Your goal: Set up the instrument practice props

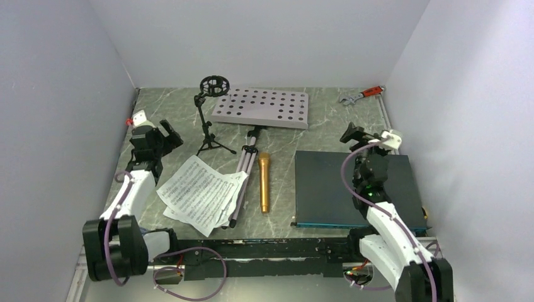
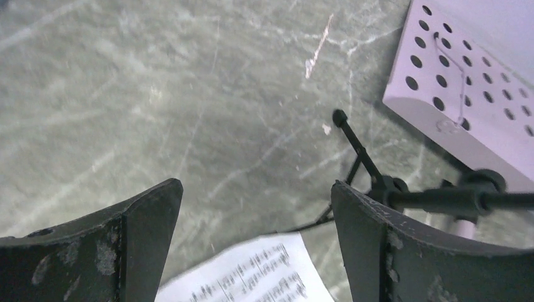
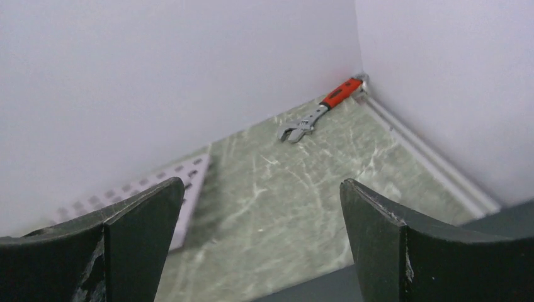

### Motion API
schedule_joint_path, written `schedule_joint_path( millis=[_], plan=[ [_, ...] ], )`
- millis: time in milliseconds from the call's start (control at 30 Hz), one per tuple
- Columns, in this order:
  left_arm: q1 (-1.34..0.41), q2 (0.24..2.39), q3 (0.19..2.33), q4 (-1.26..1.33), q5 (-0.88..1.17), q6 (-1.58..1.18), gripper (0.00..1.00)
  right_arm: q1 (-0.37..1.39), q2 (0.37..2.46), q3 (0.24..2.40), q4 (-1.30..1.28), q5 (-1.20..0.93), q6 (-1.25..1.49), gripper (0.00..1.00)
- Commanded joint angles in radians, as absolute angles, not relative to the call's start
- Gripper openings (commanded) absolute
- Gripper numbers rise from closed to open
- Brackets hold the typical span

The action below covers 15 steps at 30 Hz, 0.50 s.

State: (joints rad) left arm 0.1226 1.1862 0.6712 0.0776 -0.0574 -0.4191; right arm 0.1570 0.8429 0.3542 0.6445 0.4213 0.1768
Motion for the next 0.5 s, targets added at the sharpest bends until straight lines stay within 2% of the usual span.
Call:
schedule_joint_path(
  millis=[0,133,300,467],
  plan=[
    [0.12,1.045,0.647,-0.094,-0.067,-0.655,0.94,0.152,0.754,0.367,0.342,0.606,0.59,1.0],
    [0.123,0.96,0.654,-0.126,0.061,-0.605,0.94,0.148,0.779,0.441,0.242,0.374,0.483,1.0],
    [0.126,0.947,0.746,-0.288,0.098,-0.587,0.94,0.145,0.907,0.597,-0.105,0.409,0.671,1.0],
    [0.126,0.958,0.832,-0.431,0.179,-0.564,0.94,0.138,0.999,0.623,-0.077,0.154,0.578,1.0]
  ],
)
